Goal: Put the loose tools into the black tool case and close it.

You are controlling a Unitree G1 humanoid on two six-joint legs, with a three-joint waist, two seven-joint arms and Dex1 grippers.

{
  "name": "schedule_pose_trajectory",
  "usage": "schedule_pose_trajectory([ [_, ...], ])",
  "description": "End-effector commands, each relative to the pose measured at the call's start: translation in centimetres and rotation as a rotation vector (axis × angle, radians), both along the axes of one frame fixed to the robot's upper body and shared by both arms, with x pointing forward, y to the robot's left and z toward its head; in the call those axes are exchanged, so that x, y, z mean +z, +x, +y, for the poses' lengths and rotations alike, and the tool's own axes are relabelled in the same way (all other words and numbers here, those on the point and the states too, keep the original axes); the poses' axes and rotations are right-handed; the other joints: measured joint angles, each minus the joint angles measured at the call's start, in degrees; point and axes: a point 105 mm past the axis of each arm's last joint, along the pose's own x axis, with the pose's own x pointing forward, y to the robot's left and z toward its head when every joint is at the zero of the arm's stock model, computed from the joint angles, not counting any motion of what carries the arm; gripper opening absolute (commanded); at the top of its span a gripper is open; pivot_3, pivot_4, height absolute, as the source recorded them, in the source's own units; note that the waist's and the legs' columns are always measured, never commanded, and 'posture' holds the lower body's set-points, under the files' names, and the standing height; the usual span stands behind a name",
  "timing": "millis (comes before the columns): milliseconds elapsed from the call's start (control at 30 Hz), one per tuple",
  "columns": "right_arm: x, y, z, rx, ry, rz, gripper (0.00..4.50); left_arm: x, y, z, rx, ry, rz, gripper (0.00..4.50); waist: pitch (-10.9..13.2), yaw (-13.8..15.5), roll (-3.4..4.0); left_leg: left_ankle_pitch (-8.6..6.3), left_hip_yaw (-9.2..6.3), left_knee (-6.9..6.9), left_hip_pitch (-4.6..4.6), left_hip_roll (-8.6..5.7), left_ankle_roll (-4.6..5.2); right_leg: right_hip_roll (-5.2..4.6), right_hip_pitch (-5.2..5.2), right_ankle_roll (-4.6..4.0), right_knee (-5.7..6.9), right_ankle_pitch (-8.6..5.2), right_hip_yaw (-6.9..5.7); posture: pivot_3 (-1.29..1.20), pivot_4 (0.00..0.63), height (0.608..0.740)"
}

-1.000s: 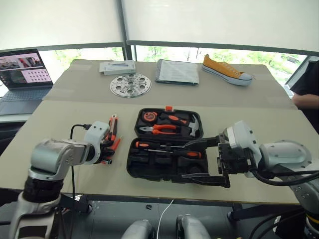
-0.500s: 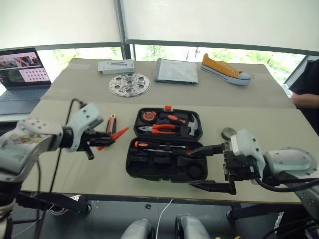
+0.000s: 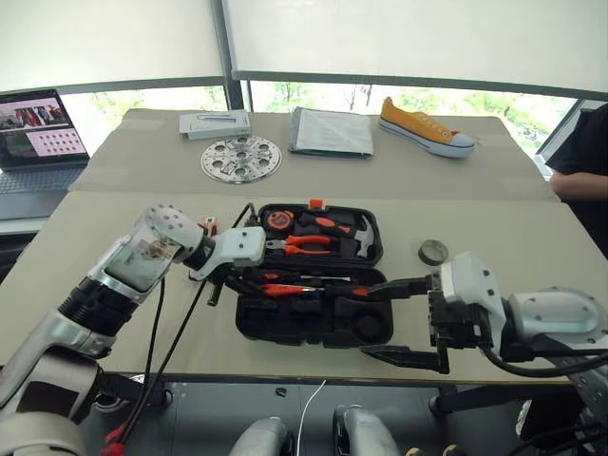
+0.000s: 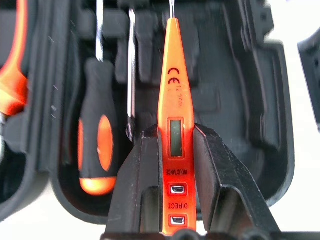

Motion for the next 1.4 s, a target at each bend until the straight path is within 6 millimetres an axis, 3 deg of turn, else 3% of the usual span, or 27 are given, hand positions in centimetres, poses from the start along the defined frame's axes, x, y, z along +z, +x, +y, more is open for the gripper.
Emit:
schedule_pose_trajectory([
  [33, 1.0, -0.5, 0.3, -0.002, 0.003, -0.045, 4.5, 0.4, 0.5, -1.2, -0.029, 0.012, -0.033, 0.41, 0.0, 0.4, 0.0, -0.01, -0.01, 0.03, -0.01, 0.0, 0.04, 0.0, 0.02, 0.03, -0.02, 0.02, 0.0, 0.0, 0.15, 0.74],
  [300, 1.7, -0.1, 0.5, -0.028, 0.028, -0.061, 4.5, -0.7, 1.1, -2.8, -0.02, 0.017, -0.025, 0.41, 0.0, 0.5, -0.01, -0.11, 0.01, 0.16, -0.04, 0.0, 0.23, 0.01, 0.04, 0.09, -0.03, 0.05, 0.02, 0.0, 0.15, 0.74],
  [733, 2.2, 0.4, 0.6, -0.06, 0.065, -0.074, 4.5, -2.0, 0.1, -1.4, -0.028, 0.117, 0.028, 0.41, 0.0, 0.1, -0.01, -0.11, 0.01, 0.15, -0.02, 0.0, 0.23, 0.03, 0.03, 0.08, 0.0, 0.05, 0.02, 0.0, 0.15, 0.74],
  [800, 2.1, 0.4, 0.6, -0.062, 0.063, -0.072, 4.5, -1.9, 0.0, -1.2, -0.031, 0.12, 0.03, 1.41, 0.0, -0.1, -0.01, -0.11, 0.01, 0.14, -0.02, 0.0, 0.23, 0.03, 0.03, 0.08, 0.0, 0.05, 0.03, 0.0, 0.15, 0.74],
  [833, 2.0, 0.5, 0.5, -0.062, 0.063, -0.072, 4.5, -1.8, 0.0, -1.2, -0.031, 0.119, 0.031, 1.6, 0.0, -0.1, -0.01, -0.11, 0.01, 0.14, -0.02, 0.0, 0.23, 0.03, 0.02, 0.08, 0.0, 0.05, 0.02, 0.0, 0.15, 0.74],
  [933, 1.9, 0.5, 0.5, -0.065, 0.062, -0.069, 4.5, -0.9, -0.4, -1.1, -0.054, 0.111, 0.039, 2.71, 0.0, -0.1, -0.01, -0.11, 0.01, 0.14, -0.02, 0.0, 0.23, 0.04, 0.02, 0.08, 0.0, 0.05, 0.02, 0.0, 0.15, 0.74],
  [1100, 1.8, 0.6, 0.3, -0.067, 0.058, -0.058, 4.5, 2.3, -1.3, -1.0, -0.069, 0.007, 0.066, 4.46, 0.0, 0.0, -0.02, -0.11, 0.01, 0.18, -0.03, 0.0, 0.23, 0.03, 0.03, 0.08, 0.0, 0.05, 0.02, 0.0, 0.15, 0.74],
  [1267, 1.7, 0.9, -0.1, -0.08, 0.055, -0.05, 4.5, 4.3, -0.9, -0.6, -0.061, -0.201, -0.009, 4.46, 0.0, 0.0, -0.02, -0.13, 0.01, 0.23, -0.03, 0.0, 0.25, 0.03, 0.02, 0.08, 0.01, 0.05, 0.01, 0.0, 0.15, 0.74],
  [1400, 1.6, 0.9, -0.1, -0.086, 0.058, -0.048, 4.5, 2.8, 1.4, -0.9, 0.094, -0.428, -0.079, 3.34, -0.1, 0.2, 0.08, -0.13, 0.01, 0.29, 0.03, 0.0, 0.25, 0.02, 0.1, 0.09, 0.01, 0.05, 0.01, 0.0, 0.15, 0.74],
])
